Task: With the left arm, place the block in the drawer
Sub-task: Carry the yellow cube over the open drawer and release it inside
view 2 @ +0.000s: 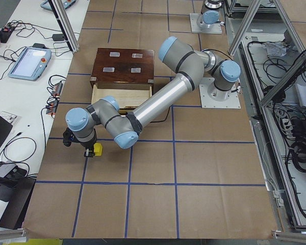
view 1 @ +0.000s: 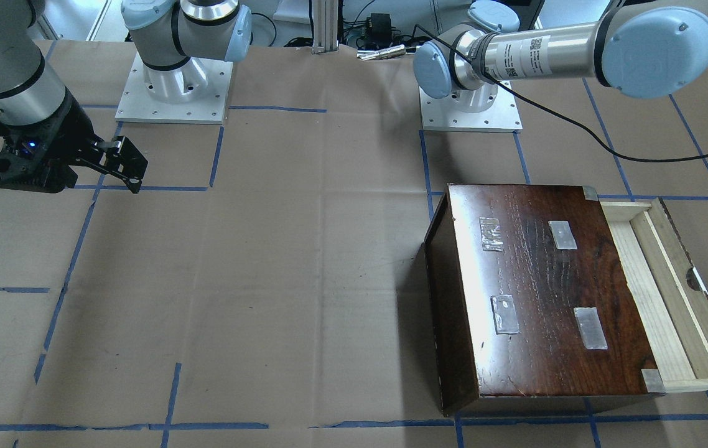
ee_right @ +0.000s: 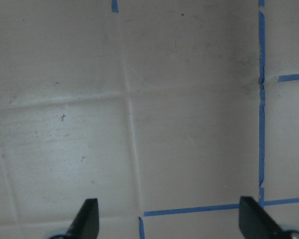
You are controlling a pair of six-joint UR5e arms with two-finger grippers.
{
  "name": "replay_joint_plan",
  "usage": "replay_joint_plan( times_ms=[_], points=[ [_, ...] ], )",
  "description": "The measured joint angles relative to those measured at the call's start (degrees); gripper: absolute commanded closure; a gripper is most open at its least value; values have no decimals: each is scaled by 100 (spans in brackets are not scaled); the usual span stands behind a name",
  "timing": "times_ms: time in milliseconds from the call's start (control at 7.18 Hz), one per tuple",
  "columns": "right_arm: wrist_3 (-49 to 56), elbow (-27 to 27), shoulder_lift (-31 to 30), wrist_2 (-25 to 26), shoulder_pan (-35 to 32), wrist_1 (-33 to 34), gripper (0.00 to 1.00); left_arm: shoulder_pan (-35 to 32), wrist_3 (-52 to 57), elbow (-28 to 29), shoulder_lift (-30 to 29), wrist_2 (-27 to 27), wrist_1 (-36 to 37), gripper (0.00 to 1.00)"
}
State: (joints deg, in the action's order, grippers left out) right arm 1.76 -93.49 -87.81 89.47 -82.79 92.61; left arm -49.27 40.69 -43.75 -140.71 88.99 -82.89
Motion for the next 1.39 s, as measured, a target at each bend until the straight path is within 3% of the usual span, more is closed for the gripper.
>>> replay_joint_plan(
  times_ms=[418,975,1392],
  points=[
    [0,-3,0,0,0,1,0,-6,-13,-671,988,-17,-683,70],
    [0,3,0,0,0,1,0,-152,-485,-2458,2503,-52,-649,70],
    [0,1,0,0,0,2,0,-909,-1200,-3210,2999,-59,-332,70]
  ],
)
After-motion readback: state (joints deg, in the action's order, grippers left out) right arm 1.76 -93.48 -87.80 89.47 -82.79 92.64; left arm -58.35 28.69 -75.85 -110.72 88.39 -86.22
